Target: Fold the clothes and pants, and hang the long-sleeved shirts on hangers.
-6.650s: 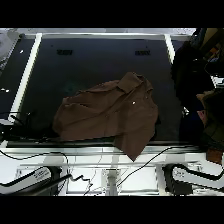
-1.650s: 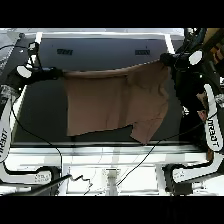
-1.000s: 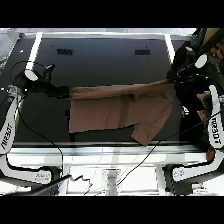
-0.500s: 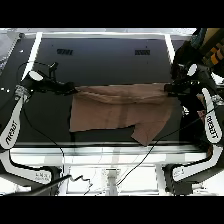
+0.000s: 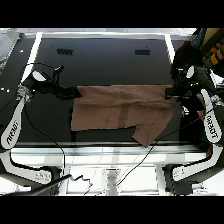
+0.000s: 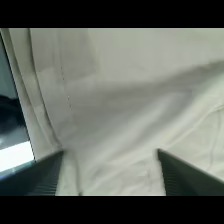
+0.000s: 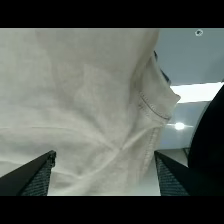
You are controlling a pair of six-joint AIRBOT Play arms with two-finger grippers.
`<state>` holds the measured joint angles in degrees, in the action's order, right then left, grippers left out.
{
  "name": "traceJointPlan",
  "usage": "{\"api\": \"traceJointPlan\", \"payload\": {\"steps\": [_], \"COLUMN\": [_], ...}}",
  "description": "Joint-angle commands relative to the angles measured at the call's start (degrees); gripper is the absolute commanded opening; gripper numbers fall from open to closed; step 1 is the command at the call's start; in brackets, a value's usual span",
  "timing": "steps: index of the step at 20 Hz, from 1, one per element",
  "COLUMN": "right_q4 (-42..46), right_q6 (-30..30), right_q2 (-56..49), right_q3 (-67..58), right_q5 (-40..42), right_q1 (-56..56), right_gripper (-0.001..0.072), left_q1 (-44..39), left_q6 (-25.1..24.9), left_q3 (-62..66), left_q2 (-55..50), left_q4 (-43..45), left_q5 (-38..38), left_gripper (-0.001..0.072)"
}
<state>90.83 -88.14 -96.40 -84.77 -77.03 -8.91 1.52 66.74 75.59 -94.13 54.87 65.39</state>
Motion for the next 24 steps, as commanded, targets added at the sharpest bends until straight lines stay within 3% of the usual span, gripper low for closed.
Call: {"api": "traceJointPlan", "payload": {"steps": [1,4,5,6,7,8,9,10,14,19,22,23,24], "right_q4": [0.5,1.3,2.1,2.9,4.1,5.3,6.0,5.4,-4.7,-25.7,-29.1,-28.9,-28.5], "right_q6": [0.4,0.7,0.7,0.7,0.8,0.8,1.5,2.3,11.3,24.3,25.9,24.9,22.8], "right_q2": [0.0,0.9,1.5,2.4,3.8,5.1,6.8,8.5,19.8,38.5,42.8,42.8,42.5], "right_q3": [0.0,-0.9,-1.5,-1.8,-1.8,-1.8,-1.8,-1.7,2.9,30.1,44.6,47.8,50.4], "right_q5": [-1.5,-1.6,-1.5,-1.5,-1.3,-1.4,-1.9,-2.7,-4.5,-2.8,0.6,2.5,5.2], "right_q1": [0.0,0.0,0.0,0.0,0.0,0.0,0.0,-0.4,-4.8,-15.9,-18.6,-19.1,-19.3], "right_gripper": [0.0696,0.0694,0.0693,0.0692,0.0638,0.0466,0.021,0.0038,0.0025,0.0025,0.0027,0.0063,0.0204], "left_q1": [0.0,0.0,0.0,0.0,0.1,0.4,0.8,1.3,5.5,11.1,11.3,11.1,11.1], "left_q6": [-0.1,-0.1,0.0,-0.1,-0.1,0.0,-0.1,-0.1,-1.8,-1.9,-3.1,-3.1,-3.1], "left_q3": [0.0,1.6,2.9,4.5,5.7,6.4,6.5,6.5,5.7,3.5,1.5,1.0,0.4], "left_q2": [0.1,1.1,1.7,2.7,3.9,5.6,7.9,10.2,16.8,18.4,18.4,18.3,18.4], "left_q4": [1.7,11.2,15.3,19.3,22.5,24.8,25.3,25.0,23.9,16.3,12.2,12.1,12.1], "left_q5": [2.6,4.0,5.6,7.8,9.3,9.6,9.5,9.9,13.7,15.2,15.0,15.0,15.0], "left_gripper": [0.0654,0.065,0.0573,0.0356,0.0141,0.002,0.0014,0.0014,0.0014,0.0014,0.0014,0.0014,0.0014]}}
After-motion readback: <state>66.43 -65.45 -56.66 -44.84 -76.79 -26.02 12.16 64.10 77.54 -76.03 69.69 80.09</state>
